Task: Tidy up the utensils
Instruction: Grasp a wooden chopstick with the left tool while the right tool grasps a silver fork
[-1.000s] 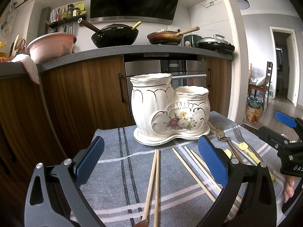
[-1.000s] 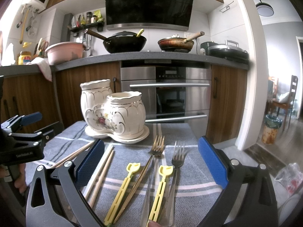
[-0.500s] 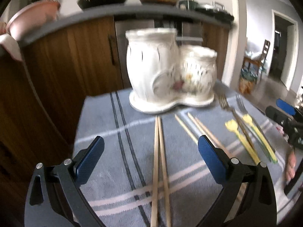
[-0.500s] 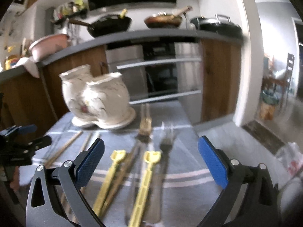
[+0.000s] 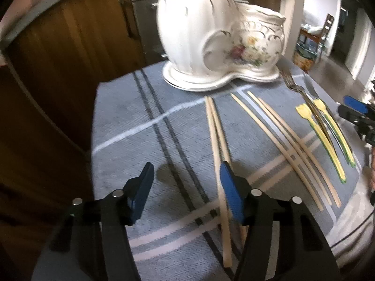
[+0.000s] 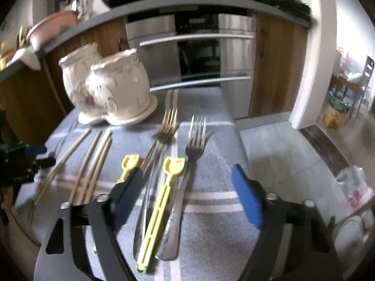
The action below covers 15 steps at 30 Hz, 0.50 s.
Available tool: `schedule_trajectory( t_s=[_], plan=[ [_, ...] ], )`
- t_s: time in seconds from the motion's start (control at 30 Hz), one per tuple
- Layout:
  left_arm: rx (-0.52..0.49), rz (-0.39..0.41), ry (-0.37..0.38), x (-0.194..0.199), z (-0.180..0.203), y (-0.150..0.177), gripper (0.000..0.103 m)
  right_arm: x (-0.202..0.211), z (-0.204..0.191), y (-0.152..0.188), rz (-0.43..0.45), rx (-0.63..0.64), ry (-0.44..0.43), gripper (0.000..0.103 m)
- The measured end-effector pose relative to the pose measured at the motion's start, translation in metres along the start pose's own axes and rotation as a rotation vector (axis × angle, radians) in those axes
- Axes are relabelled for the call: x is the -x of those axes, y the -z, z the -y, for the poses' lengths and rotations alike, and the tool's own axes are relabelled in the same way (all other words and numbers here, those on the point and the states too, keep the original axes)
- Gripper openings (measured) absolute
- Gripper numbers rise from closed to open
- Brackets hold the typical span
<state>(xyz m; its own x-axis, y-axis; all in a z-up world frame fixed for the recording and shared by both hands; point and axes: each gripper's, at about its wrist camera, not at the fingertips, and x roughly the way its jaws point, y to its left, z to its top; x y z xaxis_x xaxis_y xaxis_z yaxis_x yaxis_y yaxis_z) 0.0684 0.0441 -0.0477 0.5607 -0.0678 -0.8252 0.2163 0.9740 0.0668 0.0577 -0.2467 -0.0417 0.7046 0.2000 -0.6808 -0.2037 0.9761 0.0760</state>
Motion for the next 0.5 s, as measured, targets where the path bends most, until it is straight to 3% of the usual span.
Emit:
schedule_trajectory(
  t_s=[0.2, 0.4, 0.5],
  plan=[
    [-0.045, -0.035, 0.024, -0.011, 0.005, -0.007, 0.046, -0.01, 0.004, -0.002, -0.087, 0.003, -0.011, 0.042],
    [-0.057, -0.086, 0.078, -0.022, 0.01, -0.029, 0.023, -0.022, 0.008, -0.016, -0.145, -0.026, -0.034, 0.029],
    [-0.057, -0.113, 0.089, -0.024, 0.006, -0.032, 0.017, -0.02, 0.013, -0.02, -0.16, -0.058, -0.05, 0.027]
  ],
)
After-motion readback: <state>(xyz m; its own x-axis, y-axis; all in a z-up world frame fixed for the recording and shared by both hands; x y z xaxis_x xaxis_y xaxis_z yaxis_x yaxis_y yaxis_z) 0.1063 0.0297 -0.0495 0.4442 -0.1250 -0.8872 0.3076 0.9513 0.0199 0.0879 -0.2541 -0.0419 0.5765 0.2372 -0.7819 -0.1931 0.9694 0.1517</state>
